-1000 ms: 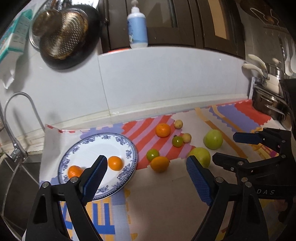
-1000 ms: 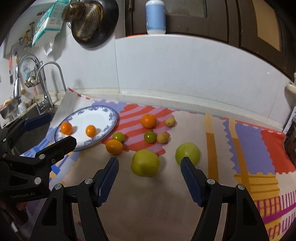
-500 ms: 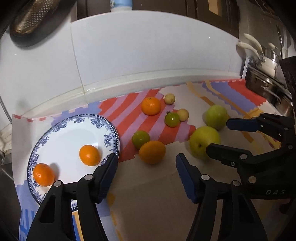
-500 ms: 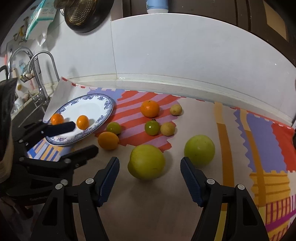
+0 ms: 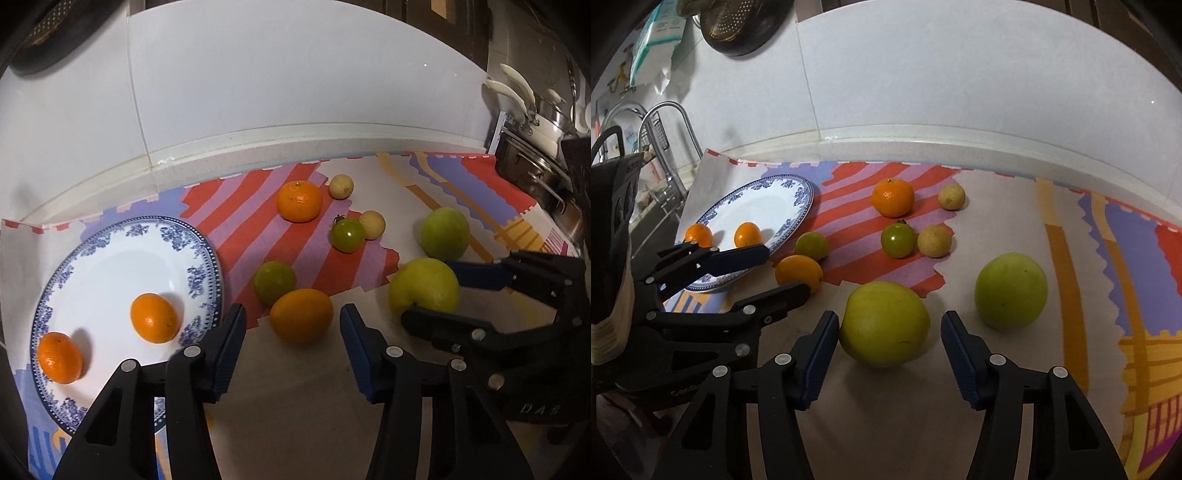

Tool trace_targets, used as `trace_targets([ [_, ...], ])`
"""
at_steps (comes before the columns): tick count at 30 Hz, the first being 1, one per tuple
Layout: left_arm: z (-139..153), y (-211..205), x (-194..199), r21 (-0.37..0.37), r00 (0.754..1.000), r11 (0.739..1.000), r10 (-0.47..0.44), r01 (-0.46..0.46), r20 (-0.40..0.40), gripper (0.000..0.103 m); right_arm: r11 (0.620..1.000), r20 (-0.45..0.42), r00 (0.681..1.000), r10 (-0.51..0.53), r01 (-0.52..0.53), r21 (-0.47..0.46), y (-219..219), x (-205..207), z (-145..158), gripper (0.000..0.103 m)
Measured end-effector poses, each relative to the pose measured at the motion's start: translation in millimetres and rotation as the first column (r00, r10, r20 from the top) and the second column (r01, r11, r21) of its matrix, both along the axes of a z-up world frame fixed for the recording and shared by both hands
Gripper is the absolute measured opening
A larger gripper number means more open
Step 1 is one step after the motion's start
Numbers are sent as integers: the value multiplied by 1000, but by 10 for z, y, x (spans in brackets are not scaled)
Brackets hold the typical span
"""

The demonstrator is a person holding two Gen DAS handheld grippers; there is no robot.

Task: Organize fruits
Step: 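Move both tools back toward the fruits on the mat, then grasp an orange with the left tool while the right tool grasps a large yellow-green fruit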

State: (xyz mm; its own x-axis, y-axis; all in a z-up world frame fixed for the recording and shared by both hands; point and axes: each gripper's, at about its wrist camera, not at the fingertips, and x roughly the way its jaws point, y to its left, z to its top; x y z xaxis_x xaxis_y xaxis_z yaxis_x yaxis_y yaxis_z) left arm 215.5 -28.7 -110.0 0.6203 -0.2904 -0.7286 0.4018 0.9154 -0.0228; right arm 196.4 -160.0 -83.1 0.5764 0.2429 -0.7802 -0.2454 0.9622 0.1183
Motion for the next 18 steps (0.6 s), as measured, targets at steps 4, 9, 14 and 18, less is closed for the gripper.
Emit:
trace_targets([
  [4, -20, -51, 33, 9, 1000, 1000, 1, -1, -5, 48, 1000, -10, 1000, 5, -5, 12, 0, 2, -13, 54],
  [9, -58, -78, 71, 16, 1000, 1000, 4, -4, -31, 38, 1000, -12, 1000, 7, -7, 12, 2, 7, -7, 53],
  [14, -52, -72, 60, 18, 999, 1000, 17, -16, -29, 38, 1000, -5, 1000, 7, -7, 4, 9, -1, -1, 53],
  [18, -16, -29, 28, 15, 999, 999, 44, -43, -31, 38, 1000, -7, 1000, 1, -1, 10, -2, -2, 2, 52],
])
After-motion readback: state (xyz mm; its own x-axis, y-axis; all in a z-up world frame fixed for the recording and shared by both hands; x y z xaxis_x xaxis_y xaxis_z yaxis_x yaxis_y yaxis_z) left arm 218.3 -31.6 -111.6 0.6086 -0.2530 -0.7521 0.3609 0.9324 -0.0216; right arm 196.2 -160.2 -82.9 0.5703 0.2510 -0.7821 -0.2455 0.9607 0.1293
